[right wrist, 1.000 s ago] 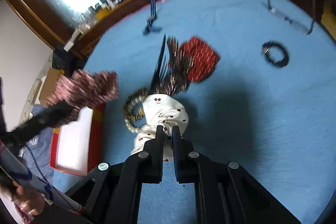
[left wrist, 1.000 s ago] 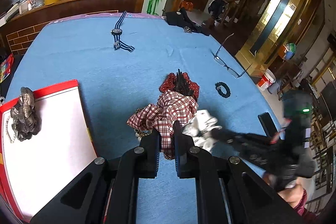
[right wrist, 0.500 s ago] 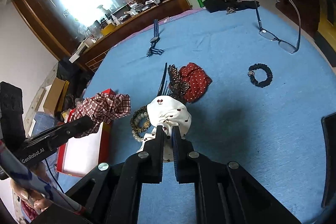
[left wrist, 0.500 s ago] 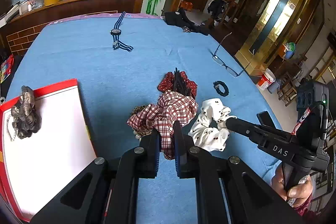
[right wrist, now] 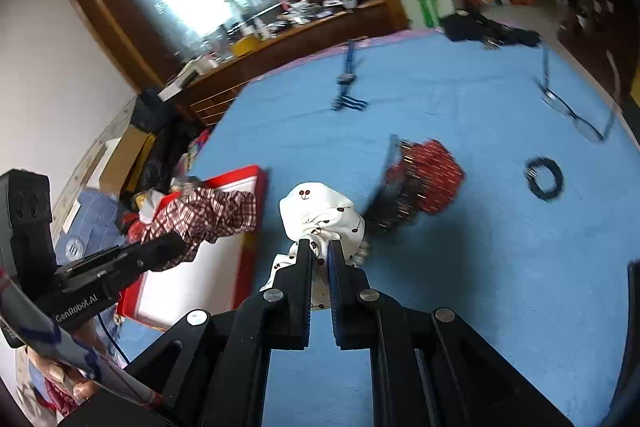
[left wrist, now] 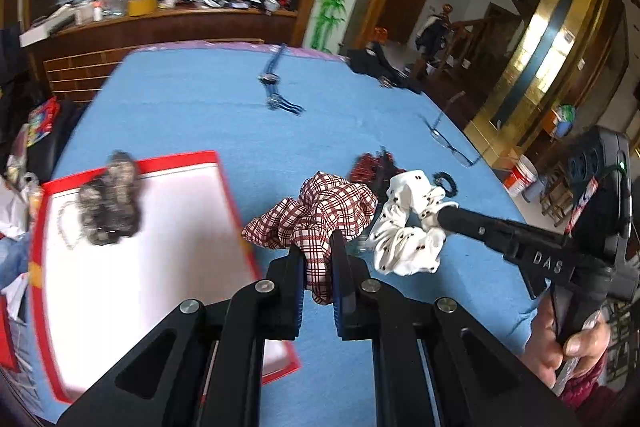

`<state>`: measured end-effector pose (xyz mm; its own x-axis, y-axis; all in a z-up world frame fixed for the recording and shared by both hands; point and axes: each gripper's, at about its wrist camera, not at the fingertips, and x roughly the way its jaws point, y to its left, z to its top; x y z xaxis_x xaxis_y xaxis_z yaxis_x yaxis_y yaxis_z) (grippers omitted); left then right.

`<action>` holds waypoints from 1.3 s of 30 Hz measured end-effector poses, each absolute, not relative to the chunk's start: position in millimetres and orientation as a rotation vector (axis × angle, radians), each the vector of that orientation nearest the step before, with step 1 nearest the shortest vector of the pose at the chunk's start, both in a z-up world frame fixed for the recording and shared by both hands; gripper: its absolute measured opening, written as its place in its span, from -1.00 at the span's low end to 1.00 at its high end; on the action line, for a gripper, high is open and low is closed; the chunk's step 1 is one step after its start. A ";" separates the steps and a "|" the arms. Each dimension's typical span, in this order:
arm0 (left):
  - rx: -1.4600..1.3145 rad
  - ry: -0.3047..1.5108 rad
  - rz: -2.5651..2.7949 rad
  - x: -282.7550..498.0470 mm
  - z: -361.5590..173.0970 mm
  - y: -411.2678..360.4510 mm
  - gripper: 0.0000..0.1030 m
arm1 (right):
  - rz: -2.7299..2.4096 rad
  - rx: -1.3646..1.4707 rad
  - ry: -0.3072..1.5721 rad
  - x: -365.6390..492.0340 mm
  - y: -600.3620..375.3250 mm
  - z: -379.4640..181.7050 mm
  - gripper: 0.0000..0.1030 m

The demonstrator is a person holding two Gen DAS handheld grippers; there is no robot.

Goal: Organize jewelry
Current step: 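Carry both scrunchies into the red box and open both tools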

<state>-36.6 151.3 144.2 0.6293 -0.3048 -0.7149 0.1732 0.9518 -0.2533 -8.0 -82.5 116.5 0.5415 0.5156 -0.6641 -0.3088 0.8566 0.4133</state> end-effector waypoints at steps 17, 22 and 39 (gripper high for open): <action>-0.231 0.820 0.045 -64.5 120.6 298.8 -0.79 | 0.653 0.125 0.911 25.4 59.2 116.5 -0.83; -0.233 0.836 0.125 -57.5 96.8 324.8 -0.79 | 0.658 0.111 0.934 40.6 85.3 105.1 -0.83; -0.227 0.906 0.151 -29.8 51.2 346.3 -0.79 | 0.613 0.066 0.986 92.7 139.3 59.2 -0.83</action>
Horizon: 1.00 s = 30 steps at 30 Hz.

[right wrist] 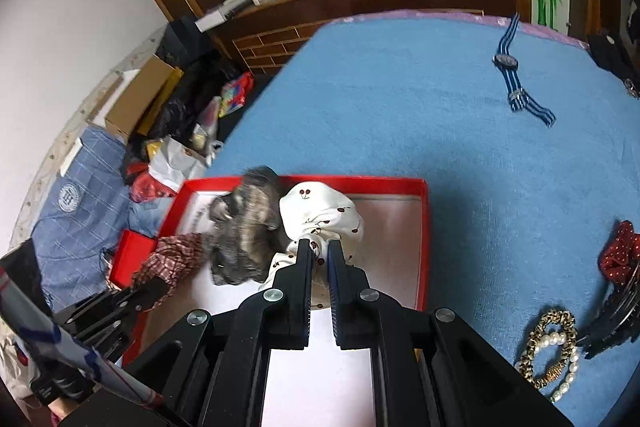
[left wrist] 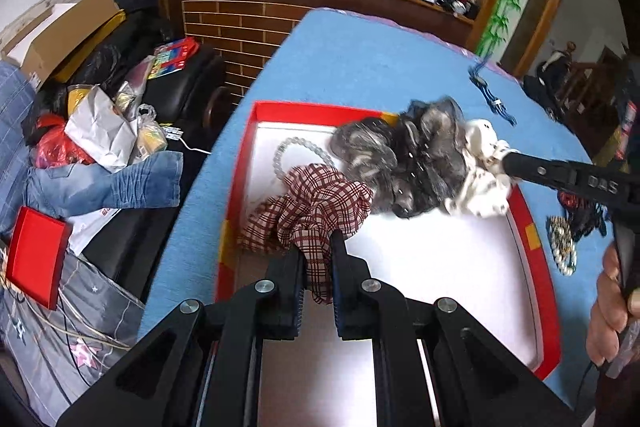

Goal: Organize jewelry
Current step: 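Carry both scrunchies into the red box and open both tools, then grasp the black claw clip with the left tool while the right tool grasps the red polka-dot scrunchie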

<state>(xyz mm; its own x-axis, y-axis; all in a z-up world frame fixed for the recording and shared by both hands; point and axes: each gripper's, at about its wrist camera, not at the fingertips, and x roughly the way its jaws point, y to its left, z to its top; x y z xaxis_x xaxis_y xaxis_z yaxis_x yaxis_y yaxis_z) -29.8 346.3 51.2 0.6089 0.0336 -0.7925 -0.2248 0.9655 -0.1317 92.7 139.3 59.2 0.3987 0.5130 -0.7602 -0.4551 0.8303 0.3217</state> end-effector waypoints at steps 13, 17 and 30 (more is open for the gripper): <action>-0.205 0.948 0.129 -29.0 41.2 334.7 -0.42 | 0.563 0.067 1.063 111.2 127.6 36.5 -0.62; -0.215 0.919 0.126 -32.6 51.8 332.6 -0.26 | 0.569 0.088 1.045 106.8 119.1 46.1 -0.38; -0.180 0.834 0.043 -43.2 99.0 282.2 -0.26 | 0.605 0.157 0.997 68.2 76.2 75.1 -0.38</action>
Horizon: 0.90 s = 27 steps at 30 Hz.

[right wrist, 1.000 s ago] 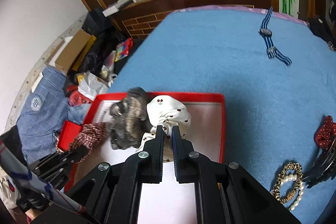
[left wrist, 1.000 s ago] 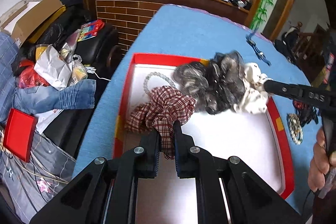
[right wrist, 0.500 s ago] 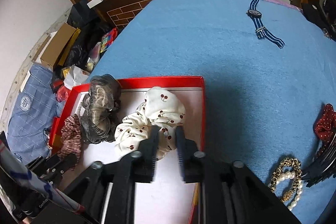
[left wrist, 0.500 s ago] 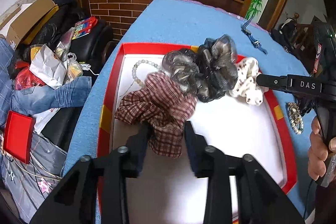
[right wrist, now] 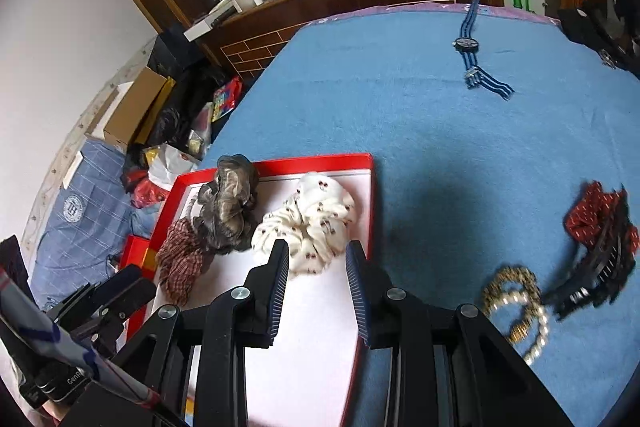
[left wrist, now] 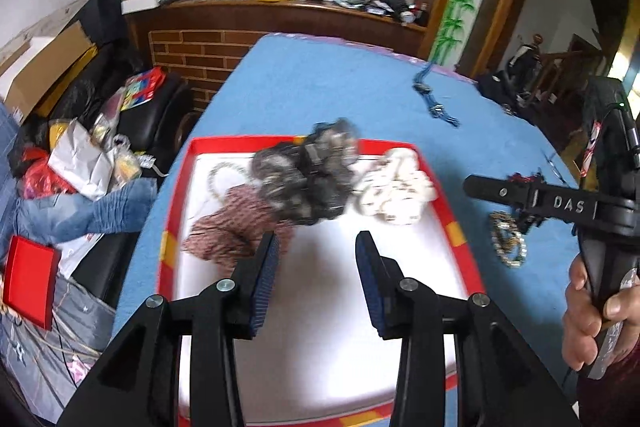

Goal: Organize jewelry
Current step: 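Grasp the black claw clip with the left tool while the right tool grasps the red polka-dot scrunchie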

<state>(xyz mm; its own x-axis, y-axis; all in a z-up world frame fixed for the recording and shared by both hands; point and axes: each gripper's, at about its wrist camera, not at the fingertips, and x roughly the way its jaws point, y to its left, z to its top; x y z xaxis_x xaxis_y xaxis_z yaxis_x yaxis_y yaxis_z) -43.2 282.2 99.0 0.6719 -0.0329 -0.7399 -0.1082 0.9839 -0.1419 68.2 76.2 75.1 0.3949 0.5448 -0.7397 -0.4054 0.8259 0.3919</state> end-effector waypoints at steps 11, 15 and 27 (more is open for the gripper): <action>-0.122 0.861 -0.093 -28.0 104.4 205.5 -0.26 | 0.536 0.252 0.981 49.7 -8.4 82.2 -0.38; -0.085 0.878 -0.152 -16.9 105.9 169.3 -0.26 | 0.481 0.303 0.960 49.4 -47.6 87.0 -0.38; -0.027 0.975 -0.313 35.4 93.9 56.6 -0.02 | 0.339 0.450 0.921 51.0 -160.9 88.5 -0.30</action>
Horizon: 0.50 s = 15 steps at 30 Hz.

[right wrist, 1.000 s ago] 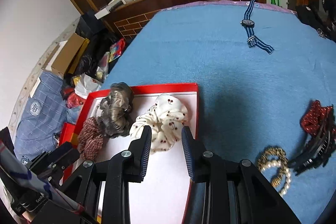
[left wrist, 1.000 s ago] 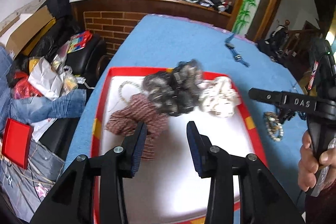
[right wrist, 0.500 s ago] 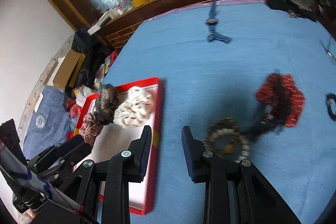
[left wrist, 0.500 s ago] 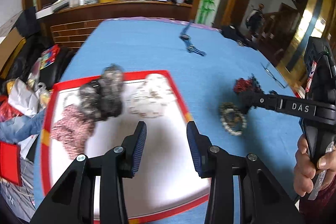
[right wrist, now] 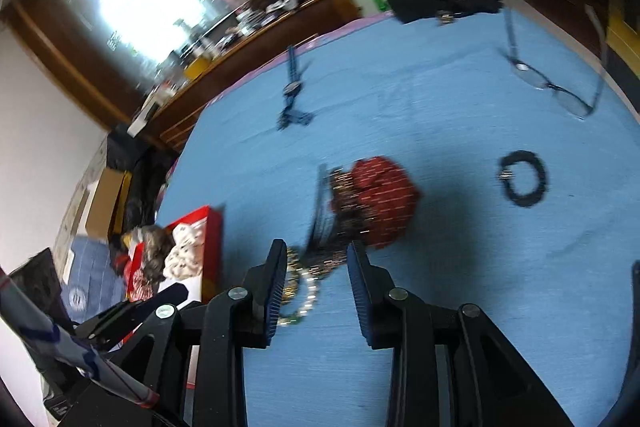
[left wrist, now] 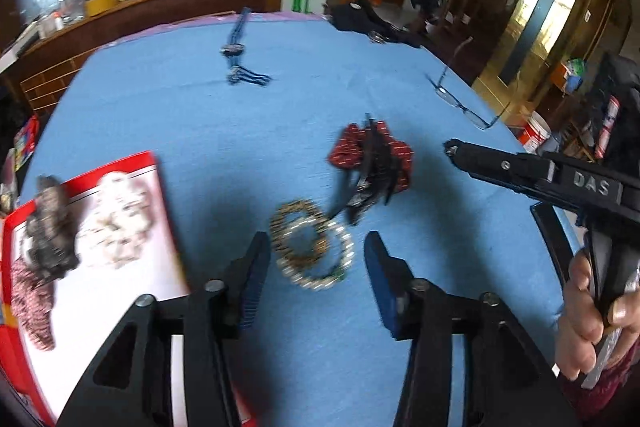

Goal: Organize jewelry
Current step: 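Grasp the black claw clip with the left tool while the right tool grasps the red polka-dot scrunchie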

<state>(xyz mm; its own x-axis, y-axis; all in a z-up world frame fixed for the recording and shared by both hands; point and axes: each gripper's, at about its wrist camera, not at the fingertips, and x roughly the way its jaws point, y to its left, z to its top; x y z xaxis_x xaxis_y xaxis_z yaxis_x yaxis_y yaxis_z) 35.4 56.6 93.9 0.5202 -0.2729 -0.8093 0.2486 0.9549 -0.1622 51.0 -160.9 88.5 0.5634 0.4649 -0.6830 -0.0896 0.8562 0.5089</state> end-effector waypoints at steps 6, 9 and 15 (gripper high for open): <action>0.030 1.006 -0.323 59.2 86.4 14.9 0.24 | 0.293 0.503 0.916 49.7 -201.1 82.6 -0.30; 0.069 1.028 -0.313 70.9 78.7 -1.7 0.24 | 0.285 0.522 0.922 50.1 -213.5 77.4 -0.29; 0.105 1.047 -0.286 85.4 63.4 -18.9 0.24 | 0.280 0.534 0.932 50.3 -228.0 69.4 -0.29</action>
